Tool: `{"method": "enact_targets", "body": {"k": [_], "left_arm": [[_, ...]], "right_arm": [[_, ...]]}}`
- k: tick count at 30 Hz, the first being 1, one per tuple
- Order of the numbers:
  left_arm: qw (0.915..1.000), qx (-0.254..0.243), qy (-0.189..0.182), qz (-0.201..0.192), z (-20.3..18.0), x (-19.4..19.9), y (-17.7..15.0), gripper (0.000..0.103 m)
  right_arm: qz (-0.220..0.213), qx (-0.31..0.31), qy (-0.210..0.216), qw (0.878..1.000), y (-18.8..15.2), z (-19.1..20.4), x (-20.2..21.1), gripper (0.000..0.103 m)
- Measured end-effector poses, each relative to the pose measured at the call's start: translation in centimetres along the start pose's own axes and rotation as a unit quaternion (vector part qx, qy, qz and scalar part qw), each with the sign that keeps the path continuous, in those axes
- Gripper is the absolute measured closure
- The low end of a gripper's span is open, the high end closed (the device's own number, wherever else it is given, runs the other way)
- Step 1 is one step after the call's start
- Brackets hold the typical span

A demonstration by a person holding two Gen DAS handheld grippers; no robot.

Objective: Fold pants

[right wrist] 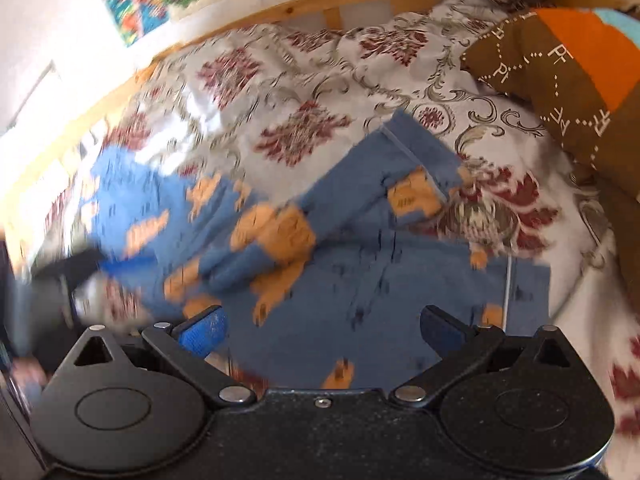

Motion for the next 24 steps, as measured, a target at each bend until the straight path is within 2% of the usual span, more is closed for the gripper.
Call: {"method": "enact_targets", "body": {"k": [2, 4, 5, 7, 10, 12, 15, 19, 24], "left_arm": [[0.9997, -0.021, 0.001, -0.01, -0.7, -0.4, 0.2, 0.035], [0.9992, -0.039, -0.003, -0.012, -1.4, -0.8, 0.3, 0.047], [0.999, -0.043, -0.006, -0.009, -1.6, -1.0, 0.3, 0.051], [0.9991, -0.041, -0.011, 0.003, -1.7, -1.7, 0.2, 0.066], [0.9994, -0.029, -0.014, 0.014, -1.4, -2.4, 0.0, 0.072], [0.9994, -0.022, -0.018, 0.018, -1.2, -2.5, 0.0, 0.075], [0.9993, -0.023, -0.023, 0.019, -1.2, -2.6, -0.1, 0.078], [0.9992, -0.029, -0.021, 0.019, -1.3, -2.7, -0.1, 0.086], [0.9993, -0.023, -0.021, 0.019, -1.1, -2.7, -0.1, 0.089]], "right_arm": [[0.002, -0.043, 0.01, 0.999, 2.4, -0.8, -0.9, 0.001], [0.007, -0.083, 0.019, 0.996, 4.6, -1.4, -2.0, 0.001], [0.01, -0.094, 0.02, 0.995, 5.7, -1.6, -2.5, 0.004], [0.016, -0.099, 0.011, 0.995, 7.4, -1.3, -3.5, 0.01], [0.024, -0.083, -0.003, 0.996, 9.1, -0.2, -5.1, 0.02], [0.039, -0.074, -0.018, 0.996, 9.9, 0.6, -6.4, 0.031], [0.055, -0.063, -0.054, 0.995, 11.0, 1.0, -8.3, 0.042], [0.074, -0.09, -0.096, 0.989, 12.2, 0.2, -10.3, 0.042], [0.094, -0.098, -0.109, 0.985, 13.0, 0.6, -11.8, 0.039]]}}
Point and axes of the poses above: each gripper's, at about its wrist camera, not at the fingertips, and x roughly against the way its jaws point, z to its left, y to its top, the point moved 7 cm from there along -x, roughly the way its jaws point, and after that the axes turned 5 degrees about -y, right-handed, at the moved point
